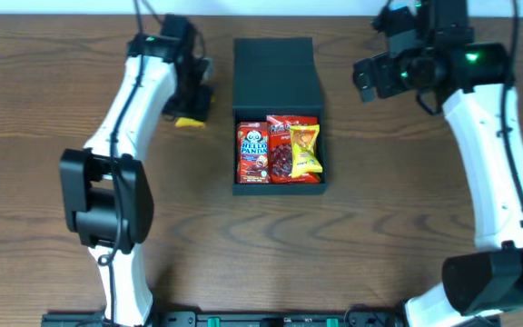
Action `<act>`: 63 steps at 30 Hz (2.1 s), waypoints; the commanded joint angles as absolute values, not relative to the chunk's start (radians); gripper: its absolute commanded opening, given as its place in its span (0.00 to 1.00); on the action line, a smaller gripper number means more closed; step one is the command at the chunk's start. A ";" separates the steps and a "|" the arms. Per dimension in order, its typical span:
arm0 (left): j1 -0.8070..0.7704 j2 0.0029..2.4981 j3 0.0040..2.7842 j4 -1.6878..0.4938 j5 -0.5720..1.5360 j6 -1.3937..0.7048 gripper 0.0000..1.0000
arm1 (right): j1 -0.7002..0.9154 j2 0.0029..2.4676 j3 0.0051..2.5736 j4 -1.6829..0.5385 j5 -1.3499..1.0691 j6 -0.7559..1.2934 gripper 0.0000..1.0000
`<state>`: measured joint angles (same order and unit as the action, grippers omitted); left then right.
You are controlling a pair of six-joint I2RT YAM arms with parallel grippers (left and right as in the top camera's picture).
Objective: Pack container
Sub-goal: 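Carry the yellow sweet over the box and drop it inside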
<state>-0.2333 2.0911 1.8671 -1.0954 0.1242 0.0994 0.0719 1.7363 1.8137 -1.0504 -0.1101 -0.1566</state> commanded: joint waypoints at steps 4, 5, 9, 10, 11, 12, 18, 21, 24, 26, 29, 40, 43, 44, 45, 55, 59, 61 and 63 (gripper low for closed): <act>-0.394 2.098 1.922 -1.090 0.131 -0.115 0.44 | -0.072 1.721 1.832 -1.070 -0.094 -0.067 0.99; -0.410 2.098 1.922 -1.085 0.130 -0.149 0.44 | -0.084 1.721 1.832 -1.074 -0.094 -0.064 0.99; -0.500 2.098 1.921 -1.057 0.130 -0.333 0.44 | -0.142 1.721 1.832 -1.092 -0.094 -0.064 0.99; -0.517 2.098 1.921 -1.048 0.130 -0.351 0.43 | -0.150 1.721 1.832 -1.093 -0.094 -0.064 0.99; -0.534 2.099 1.921 -1.039 0.129 -0.364 0.44 | -0.157 1.721 1.832 -1.093 -0.094 -0.064 0.99; -0.551 2.099 1.921 -1.030 0.121 -0.381 0.43 | -0.162 1.721 1.832 -1.092 -0.094 -0.064 0.99; -0.626 2.106 1.919 -1.001 0.064 -0.471 0.43 | -0.178 1.722 1.832 -1.092 -0.094 -0.060 0.99; -0.640 2.106 1.911 -0.997 0.018 -0.495 0.41 | -0.178 1.722 1.832 -1.092 -0.110 -0.060 0.99; -0.640 2.106 1.906 -0.994 0.010 -0.512 0.40 | -0.178 1.722 1.831 -1.092 -0.118 -0.059 0.99; -0.640 2.106 1.898 -0.995 0.001 -0.537 0.40 | -0.178 1.722 1.831 -1.093 -0.122 -0.056 0.99; -0.640 2.107 1.884 -0.992 -0.008 -0.551 0.41 | -0.178 1.722 1.831 -1.096 -0.136 -0.056 0.99; -0.640 2.154 1.882 -1.024 0.037 -0.550 0.46 | -0.178 1.722 1.831 -1.108 -0.139 -0.056 0.99; -0.640 2.156 1.882 -1.022 0.046 -0.546 0.59 | -0.178 1.722 1.831 -1.108 -0.139 -0.056 0.99; -0.640 2.156 1.882 -1.021 0.046 -0.546 0.63 | -0.178 1.722 1.831 -1.108 -0.139 -0.056 0.99; -0.640 2.156 1.882 -1.021 0.046 -0.546 0.66 | -0.178 1.722 1.831 -1.108 -0.139 -0.056 0.99; -0.597 2.134 1.897 -1.024 0.073 -0.517 0.70 | -0.177 1.722 1.831 -1.109 -0.159 -0.057 0.99; -0.527 2.098 1.932 -1.022 0.076 -0.522 0.69 | -0.176 1.734 1.831 -1.102 -0.231 -0.057 0.98; -0.484 2.078 1.943 -1.013 0.075 -0.524 0.69 | -0.176 1.758 1.830 -1.098 -0.281 -0.057 0.98; -0.433 2.060 1.946 -0.991 0.075 -0.524 0.69 | -0.175 1.795 1.830 -1.092 -0.345 -0.057 0.96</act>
